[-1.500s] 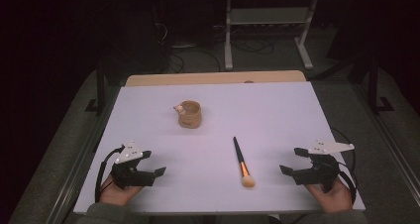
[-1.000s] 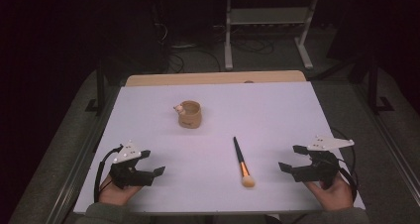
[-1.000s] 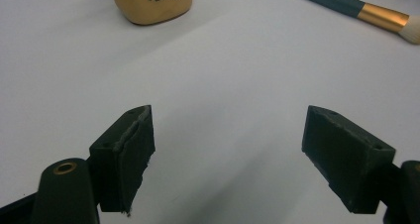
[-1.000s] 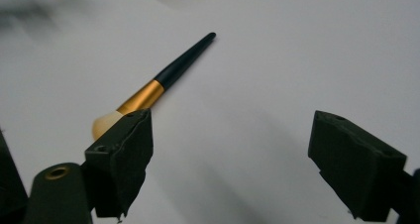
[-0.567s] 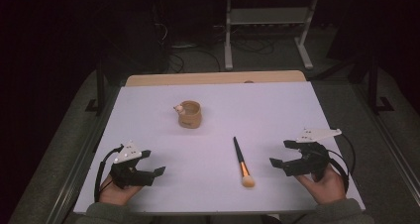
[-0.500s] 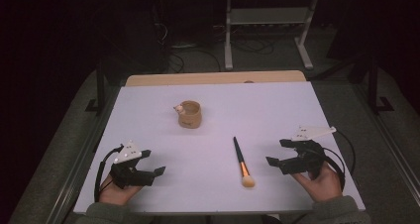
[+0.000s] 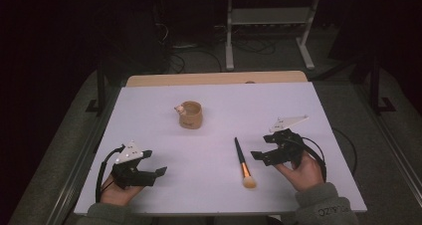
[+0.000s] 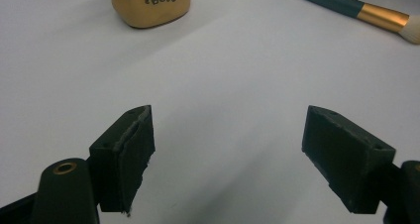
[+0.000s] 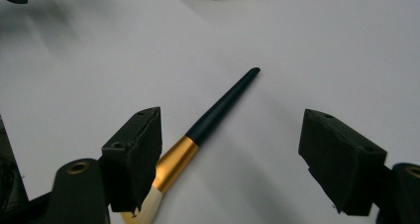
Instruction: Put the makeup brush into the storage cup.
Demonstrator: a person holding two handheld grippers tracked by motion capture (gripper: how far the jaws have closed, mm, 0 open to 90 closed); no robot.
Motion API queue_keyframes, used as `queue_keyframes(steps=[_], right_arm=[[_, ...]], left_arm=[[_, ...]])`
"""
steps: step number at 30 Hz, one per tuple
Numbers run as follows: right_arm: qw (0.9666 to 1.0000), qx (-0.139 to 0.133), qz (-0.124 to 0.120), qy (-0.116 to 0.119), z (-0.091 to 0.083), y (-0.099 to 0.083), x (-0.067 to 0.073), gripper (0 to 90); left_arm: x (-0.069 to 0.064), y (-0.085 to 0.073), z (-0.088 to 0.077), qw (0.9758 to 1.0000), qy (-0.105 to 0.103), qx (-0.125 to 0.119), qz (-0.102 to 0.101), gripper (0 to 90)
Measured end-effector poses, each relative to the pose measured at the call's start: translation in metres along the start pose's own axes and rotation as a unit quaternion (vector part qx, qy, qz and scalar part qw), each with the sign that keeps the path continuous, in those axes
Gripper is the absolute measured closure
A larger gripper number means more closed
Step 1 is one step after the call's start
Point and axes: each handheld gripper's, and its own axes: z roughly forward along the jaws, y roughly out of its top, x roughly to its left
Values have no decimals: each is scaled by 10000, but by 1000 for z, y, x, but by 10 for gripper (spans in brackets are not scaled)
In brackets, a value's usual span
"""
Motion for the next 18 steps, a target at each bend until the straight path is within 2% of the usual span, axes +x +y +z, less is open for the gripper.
queue_keyframes(steps=[9,14,18], right_arm=[[9999,137,-14,51,15,7,2,274],[9995,241,157,95,28,7,5,302],[9994,321,84,107,39,8,8,326]], left_arm=[[-1,1,2,10000,-20,-1,24,201],[0,1,1,10000,-14,3,26,201],[0,1,1,10000,-23,9,16,201]])
